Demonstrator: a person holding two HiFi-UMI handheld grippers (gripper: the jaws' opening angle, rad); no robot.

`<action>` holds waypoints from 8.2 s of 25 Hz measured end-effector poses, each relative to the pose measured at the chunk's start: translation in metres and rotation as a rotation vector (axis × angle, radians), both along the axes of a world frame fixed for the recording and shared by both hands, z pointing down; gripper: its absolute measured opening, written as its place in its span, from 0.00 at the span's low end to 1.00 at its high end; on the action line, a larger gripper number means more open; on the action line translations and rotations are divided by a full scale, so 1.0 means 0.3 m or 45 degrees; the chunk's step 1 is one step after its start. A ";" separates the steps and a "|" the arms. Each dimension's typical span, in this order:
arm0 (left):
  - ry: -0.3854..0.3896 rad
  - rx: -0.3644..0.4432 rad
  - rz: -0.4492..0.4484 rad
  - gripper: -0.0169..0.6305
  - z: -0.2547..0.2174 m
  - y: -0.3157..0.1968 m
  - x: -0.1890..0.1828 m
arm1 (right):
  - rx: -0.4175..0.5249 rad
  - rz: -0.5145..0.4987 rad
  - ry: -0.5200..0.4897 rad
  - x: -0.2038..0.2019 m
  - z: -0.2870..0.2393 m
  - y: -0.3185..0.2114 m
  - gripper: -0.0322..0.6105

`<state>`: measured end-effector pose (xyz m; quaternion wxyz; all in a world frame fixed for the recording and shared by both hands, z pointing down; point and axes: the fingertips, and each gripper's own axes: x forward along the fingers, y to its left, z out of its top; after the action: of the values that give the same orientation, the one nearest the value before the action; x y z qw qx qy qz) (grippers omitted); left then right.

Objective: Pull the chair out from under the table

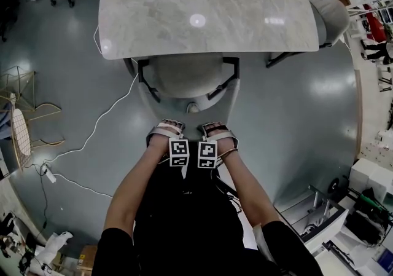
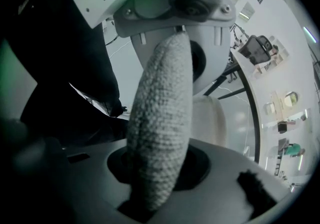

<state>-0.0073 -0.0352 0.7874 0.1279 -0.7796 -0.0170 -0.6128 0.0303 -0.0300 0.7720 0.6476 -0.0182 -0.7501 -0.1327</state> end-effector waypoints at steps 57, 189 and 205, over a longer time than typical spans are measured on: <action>-0.003 -0.003 0.010 0.16 0.002 0.400 0.037 | -0.002 0.023 -0.012 0.035 -0.002 0.401 0.19; 1.176 0.243 -1.119 0.04 -1.073 0.987 -0.072 | 0.316 1.212 -1.546 0.188 -1.252 0.894 0.15; 1.502 0.441 -1.186 0.04 -1.357 0.967 -0.151 | 0.371 1.373 -1.782 0.164 -1.437 0.877 0.08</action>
<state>-0.0524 0.2549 0.3803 -0.0352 -0.8729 0.4799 -0.0804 0.0794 0.2331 0.3408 0.0121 0.5044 -0.8557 0.1152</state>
